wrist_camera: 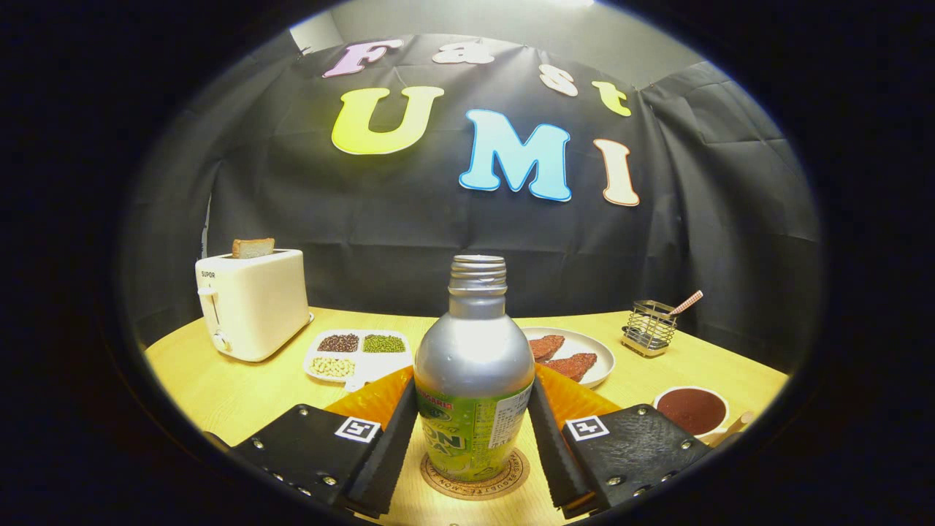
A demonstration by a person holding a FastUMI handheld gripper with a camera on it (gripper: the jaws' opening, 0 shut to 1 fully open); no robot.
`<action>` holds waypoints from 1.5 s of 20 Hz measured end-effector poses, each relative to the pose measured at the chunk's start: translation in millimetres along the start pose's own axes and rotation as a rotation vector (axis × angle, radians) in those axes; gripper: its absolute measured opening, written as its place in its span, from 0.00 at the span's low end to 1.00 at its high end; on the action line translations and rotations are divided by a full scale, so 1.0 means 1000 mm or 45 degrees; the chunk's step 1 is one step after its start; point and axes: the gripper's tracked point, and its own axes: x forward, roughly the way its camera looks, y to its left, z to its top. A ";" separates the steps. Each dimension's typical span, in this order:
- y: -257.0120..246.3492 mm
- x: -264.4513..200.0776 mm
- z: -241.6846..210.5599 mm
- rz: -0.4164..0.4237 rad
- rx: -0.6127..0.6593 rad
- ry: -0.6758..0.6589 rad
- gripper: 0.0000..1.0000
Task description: Take the bottle from table, then pour the juice into the cup, finally place the bottle on the coaster
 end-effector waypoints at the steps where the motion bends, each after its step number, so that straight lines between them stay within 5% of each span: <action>1: 0.001 0.000 0.001 0.001 -0.006 -0.004 0.78; 16: -0.011 -0.016 0.015 0.004 0.096 -0.078 0.84; 27: 0.002 -0.105 0.162 0.269 0.043 -0.350 0.84; 30: -0.005 -0.124 0.194 0.228 -0.001 -0.342 0.83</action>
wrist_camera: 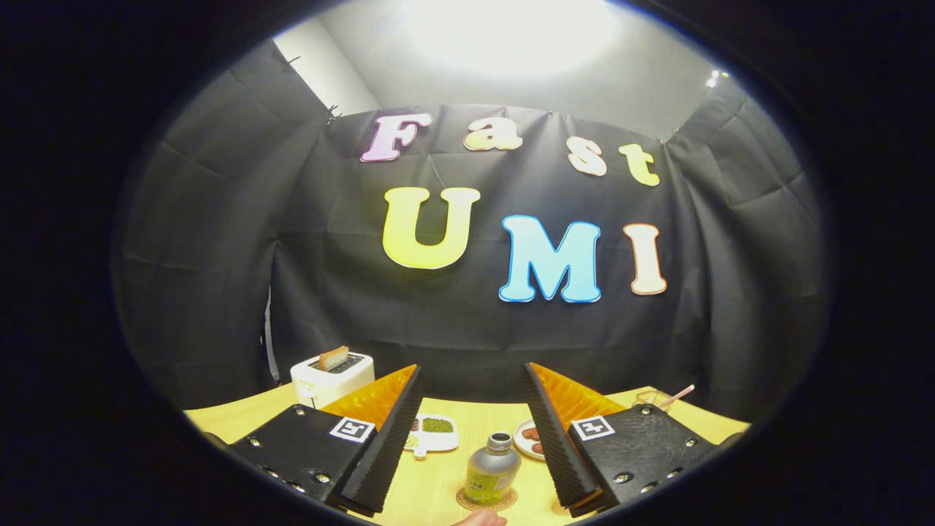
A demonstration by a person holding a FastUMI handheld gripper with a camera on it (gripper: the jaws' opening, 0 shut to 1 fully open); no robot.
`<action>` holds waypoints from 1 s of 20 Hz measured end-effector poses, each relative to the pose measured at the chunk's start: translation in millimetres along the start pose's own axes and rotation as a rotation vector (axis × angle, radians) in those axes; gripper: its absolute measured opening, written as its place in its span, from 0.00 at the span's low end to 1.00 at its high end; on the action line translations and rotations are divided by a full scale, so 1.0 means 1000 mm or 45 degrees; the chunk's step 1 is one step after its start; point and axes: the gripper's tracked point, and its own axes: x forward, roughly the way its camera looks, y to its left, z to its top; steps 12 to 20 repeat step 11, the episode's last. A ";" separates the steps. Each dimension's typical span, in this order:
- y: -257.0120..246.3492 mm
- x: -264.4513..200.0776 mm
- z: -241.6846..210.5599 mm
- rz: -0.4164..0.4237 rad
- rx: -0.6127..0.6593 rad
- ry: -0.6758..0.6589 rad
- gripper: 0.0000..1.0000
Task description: Take the bottle from table, then pour the juice into the cup, finally place the bottle on the coaster
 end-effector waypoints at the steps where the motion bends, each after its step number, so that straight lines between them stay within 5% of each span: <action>1: -0.001 -0.003 0.007 -0.010 -0.004 0.004 0.83; 20: -0.014 -0.032 0.026 0.081 0.095 0.004 0.83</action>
